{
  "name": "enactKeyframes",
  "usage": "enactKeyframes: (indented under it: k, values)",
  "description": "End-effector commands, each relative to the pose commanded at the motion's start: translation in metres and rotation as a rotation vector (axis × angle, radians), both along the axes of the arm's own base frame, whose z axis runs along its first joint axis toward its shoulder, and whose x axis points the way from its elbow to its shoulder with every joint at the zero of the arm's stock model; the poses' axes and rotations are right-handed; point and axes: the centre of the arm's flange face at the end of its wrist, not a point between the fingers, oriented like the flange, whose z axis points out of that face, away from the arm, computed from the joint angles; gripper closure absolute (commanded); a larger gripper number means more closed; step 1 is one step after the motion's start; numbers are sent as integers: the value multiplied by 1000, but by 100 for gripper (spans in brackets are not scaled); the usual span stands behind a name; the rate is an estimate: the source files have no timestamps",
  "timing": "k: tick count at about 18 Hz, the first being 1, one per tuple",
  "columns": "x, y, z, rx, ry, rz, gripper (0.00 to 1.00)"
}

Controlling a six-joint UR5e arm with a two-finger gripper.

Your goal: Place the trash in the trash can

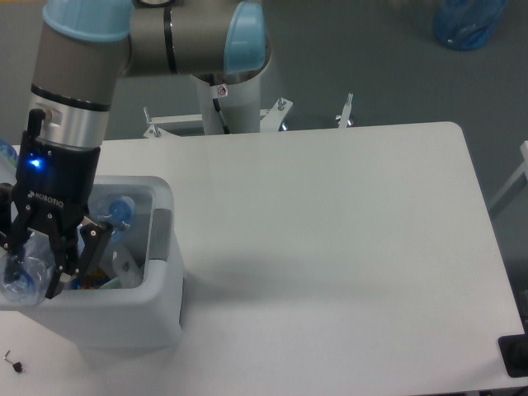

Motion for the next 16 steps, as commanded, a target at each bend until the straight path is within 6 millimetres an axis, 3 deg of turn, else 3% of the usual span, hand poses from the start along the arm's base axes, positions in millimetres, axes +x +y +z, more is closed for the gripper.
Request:
enactKeyframes:
  k: [1,5,12,16]
  values:
    - [0,-1,2,4,8,-4,0]
    - [-19,-6,3,-2,20,42,0]
    - [-125,-68,32,15,73,249,0]
    - [-167,-93,24,-69,184,360,0]
